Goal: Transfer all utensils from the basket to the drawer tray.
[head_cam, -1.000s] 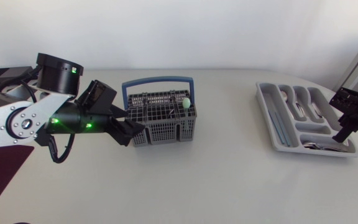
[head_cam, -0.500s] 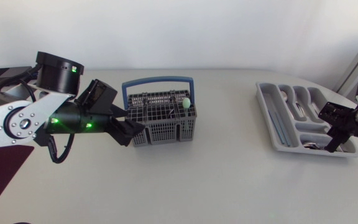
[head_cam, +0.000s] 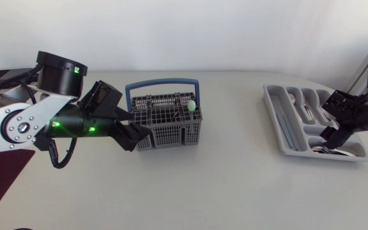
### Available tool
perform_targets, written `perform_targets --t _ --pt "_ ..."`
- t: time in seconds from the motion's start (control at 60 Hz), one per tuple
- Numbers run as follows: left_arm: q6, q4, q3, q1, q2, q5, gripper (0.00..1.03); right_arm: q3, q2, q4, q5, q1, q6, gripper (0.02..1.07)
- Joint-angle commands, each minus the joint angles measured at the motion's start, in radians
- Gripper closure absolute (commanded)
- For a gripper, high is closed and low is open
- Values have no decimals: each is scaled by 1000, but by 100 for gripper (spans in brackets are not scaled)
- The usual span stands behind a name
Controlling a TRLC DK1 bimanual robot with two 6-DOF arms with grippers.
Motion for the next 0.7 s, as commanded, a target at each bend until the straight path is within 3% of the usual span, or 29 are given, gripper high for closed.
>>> perform_targets --t 0.0,0.283,0.467,0.683 --pt "-3 -8 47 -22 -8 -11 13 26 -48 -48 -22 53 101 17" --pt "-15 24 99 -82 66 -63 13 124 -76 -174 -123 251 424 17" --pt "-26 18 160 -137 150 -126 13 159 -40 -187 -127 369 552 17" --pt "-69 -122 337 -215 268 -230 18 164 13 -186 -132 429 624 17"
